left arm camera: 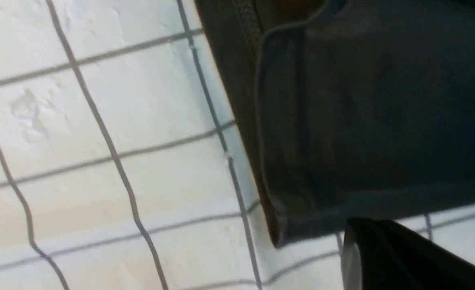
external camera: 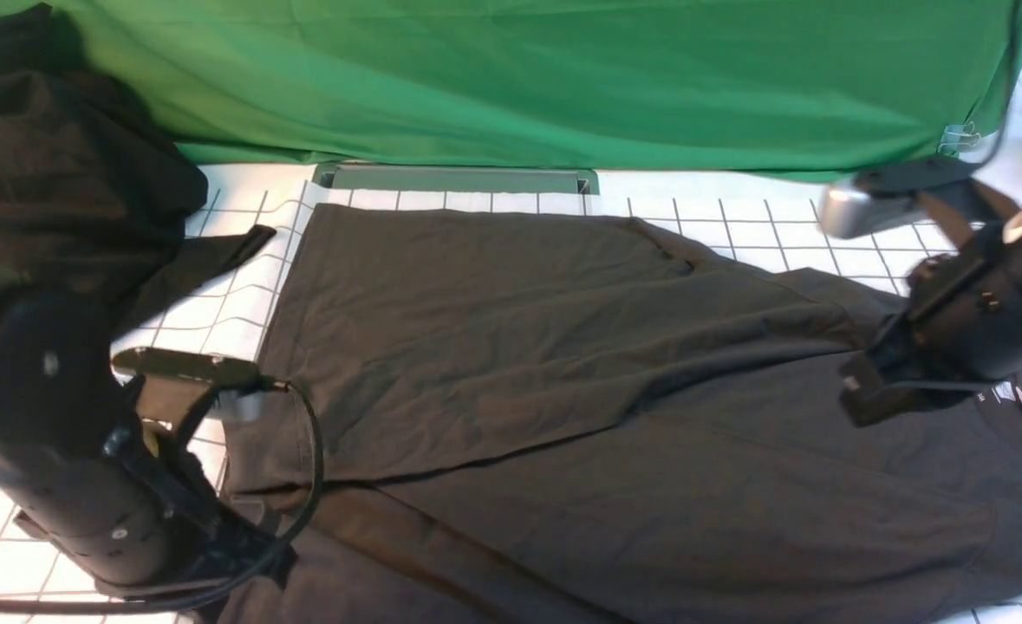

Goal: Fold a long-sleeved shirt over a white checkered tablecloth.
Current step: 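Grasp the near edge of the shirt at its hem and shoulder corners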

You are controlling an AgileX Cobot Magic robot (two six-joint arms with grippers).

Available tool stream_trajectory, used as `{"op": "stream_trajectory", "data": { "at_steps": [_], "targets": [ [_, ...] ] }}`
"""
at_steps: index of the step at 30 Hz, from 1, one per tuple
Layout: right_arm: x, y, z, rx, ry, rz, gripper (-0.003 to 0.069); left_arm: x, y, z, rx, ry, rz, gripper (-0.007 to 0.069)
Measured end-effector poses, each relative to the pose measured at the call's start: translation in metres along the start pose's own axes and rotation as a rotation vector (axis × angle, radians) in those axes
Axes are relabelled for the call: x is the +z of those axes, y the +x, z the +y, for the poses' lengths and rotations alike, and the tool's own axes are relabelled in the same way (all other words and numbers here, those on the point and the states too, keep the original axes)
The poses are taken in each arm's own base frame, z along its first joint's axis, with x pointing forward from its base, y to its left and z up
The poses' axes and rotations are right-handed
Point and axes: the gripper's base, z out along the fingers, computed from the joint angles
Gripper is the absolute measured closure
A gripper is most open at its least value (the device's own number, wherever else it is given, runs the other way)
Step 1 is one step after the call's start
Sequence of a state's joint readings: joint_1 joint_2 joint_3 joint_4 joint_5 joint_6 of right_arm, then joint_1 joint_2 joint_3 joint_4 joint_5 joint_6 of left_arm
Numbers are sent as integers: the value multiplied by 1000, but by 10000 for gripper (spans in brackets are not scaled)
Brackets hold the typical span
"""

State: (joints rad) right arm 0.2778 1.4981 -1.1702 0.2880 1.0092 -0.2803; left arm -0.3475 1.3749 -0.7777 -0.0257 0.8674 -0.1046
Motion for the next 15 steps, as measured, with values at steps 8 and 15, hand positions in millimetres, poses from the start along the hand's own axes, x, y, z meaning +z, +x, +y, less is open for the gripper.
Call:
{"op": "stream_trajectory", "data": {
  "at_steps": [8, 15],
  "targets": [
    [4, -3, 17, -54, -14, -22, 664, 33, -24, 2, 46, -30, -139, 211],
    [4, -3, 17, -54, -15, -22, 661, 56, -28, 2, 58, -34, -92, 88]
  ]
}}
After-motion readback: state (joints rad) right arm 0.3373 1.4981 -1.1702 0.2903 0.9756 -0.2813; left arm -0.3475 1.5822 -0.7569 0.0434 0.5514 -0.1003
